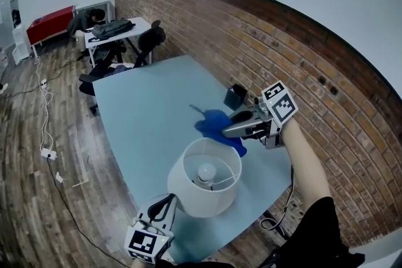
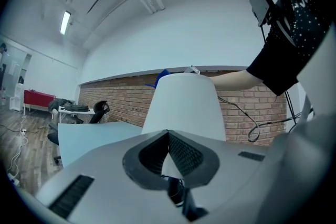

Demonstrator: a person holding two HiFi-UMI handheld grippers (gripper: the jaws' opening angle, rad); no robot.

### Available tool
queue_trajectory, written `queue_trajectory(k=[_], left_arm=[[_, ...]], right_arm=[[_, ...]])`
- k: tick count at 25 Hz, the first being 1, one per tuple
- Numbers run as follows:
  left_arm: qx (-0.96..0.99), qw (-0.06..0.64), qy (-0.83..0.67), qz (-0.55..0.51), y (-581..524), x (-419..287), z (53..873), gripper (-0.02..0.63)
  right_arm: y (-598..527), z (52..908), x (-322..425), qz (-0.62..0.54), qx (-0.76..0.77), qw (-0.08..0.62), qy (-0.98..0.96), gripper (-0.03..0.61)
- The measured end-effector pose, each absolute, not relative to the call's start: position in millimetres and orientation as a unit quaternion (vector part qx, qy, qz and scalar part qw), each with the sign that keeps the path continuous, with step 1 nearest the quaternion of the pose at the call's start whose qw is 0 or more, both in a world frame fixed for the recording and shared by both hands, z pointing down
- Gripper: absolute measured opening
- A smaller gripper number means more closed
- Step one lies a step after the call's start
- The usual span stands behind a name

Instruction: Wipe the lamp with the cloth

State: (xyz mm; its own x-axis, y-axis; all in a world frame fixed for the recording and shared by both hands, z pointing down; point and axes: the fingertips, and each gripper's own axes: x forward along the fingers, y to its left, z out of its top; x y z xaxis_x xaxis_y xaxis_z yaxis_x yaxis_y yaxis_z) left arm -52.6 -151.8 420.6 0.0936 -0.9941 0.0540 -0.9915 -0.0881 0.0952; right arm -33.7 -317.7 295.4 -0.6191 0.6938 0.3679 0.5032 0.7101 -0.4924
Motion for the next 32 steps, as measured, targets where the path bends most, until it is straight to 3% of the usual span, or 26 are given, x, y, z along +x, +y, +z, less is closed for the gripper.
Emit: queue_trajectory(k=[6,25,32], left_arm=[[0.73,0.055,-0.681,-0.012,-153.2,-57.9,419.7,0.008],[0.716,0.064,-0.695,-0.01,-154.6,-72.7,429.6,0.008],[0.715,0.066,-0.696,-0.012,-154.0,-74.9,429.5,0.008]], right_arm=[[-327.9,315.4,-43.0,0.24,-0.345,0.254,-0.871,0.066],[-370.1,443.8,-44.7,0.28,-0.195,0.333,-0.879,0.066],[-374.4,376.2,-56.4,0.278,-0.224,0.227,-0.906,0.066]])
